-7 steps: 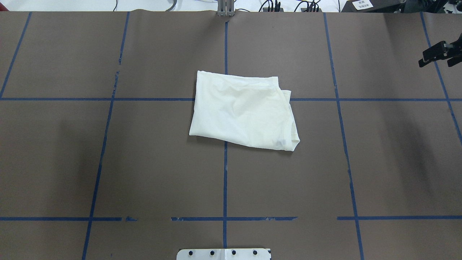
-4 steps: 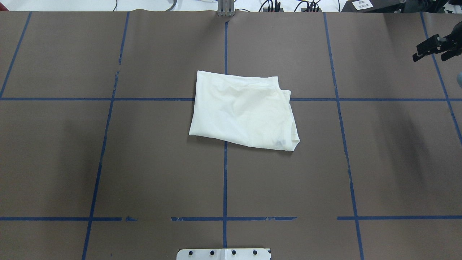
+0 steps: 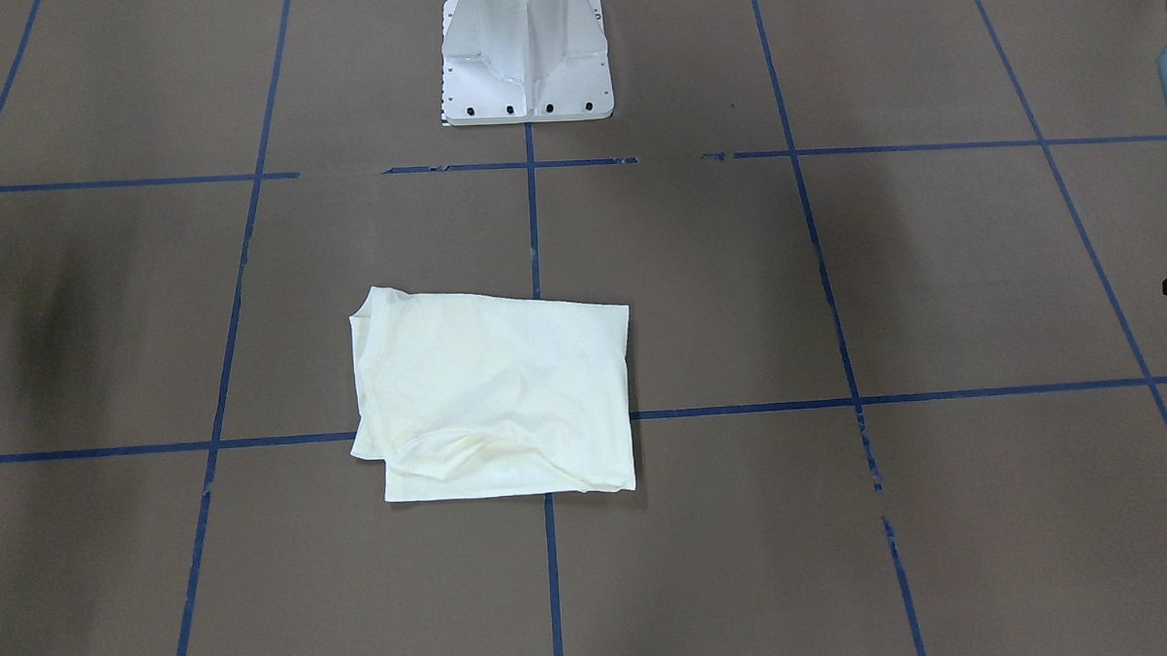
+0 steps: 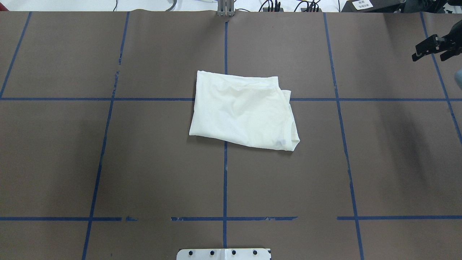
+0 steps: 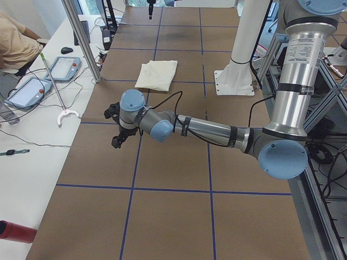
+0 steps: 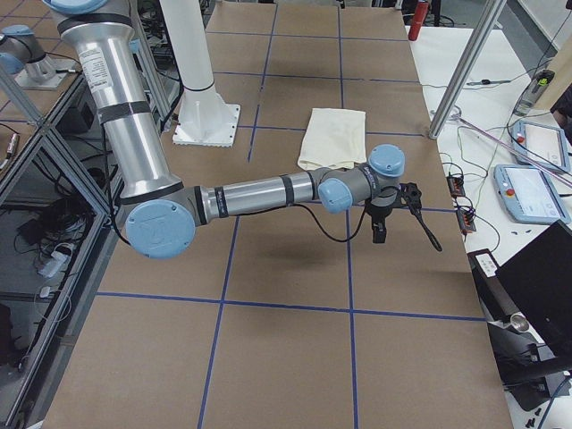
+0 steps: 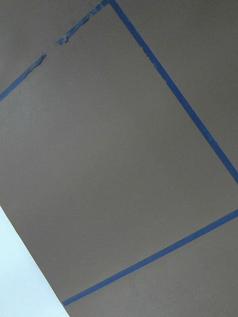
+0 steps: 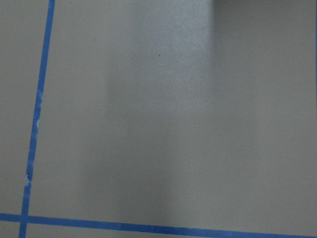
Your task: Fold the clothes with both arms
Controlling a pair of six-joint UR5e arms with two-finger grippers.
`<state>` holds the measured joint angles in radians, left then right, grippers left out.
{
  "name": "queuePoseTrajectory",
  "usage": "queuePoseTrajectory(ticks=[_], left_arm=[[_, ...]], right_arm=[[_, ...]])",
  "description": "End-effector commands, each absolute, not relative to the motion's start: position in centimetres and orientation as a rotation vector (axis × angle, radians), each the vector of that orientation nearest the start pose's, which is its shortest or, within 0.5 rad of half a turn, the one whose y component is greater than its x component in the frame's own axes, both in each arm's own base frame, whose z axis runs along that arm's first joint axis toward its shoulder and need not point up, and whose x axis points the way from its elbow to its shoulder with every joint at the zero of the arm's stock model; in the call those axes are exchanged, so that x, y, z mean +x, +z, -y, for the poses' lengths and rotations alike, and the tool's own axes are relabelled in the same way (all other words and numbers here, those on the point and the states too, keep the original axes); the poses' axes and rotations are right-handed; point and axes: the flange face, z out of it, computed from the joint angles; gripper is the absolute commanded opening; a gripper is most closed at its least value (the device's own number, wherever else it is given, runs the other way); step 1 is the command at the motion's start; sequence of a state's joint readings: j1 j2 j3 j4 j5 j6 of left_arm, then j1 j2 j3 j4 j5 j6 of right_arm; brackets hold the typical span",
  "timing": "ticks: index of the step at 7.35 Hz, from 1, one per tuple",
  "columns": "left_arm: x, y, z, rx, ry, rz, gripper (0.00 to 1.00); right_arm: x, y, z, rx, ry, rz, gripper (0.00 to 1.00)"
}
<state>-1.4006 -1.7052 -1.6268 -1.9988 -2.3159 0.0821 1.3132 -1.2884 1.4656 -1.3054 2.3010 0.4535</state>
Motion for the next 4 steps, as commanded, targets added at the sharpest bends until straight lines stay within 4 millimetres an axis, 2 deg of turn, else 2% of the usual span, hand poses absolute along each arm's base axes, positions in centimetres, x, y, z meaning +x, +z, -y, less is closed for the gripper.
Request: queuePoseTrajectory(ticks=[1,3,4], left_arm=[[3.1,50.9,56.9,0.564,0.466,-0.752,1.0],[2.9,51.2,56.9,0.558,0.454,-0.745,1.0],[2.6,51.2,56.9,0.56,0.45,-0.742,1.0]], right_arm=[[-7.5,55.1,60.8,0.115,0.059,0.818,1.0],[-4.5,61.4,56.4,0.054,0.091,0.795,1.0],[-4.0,63.3,54.1,0.092,0.064,0.82,1.0]])
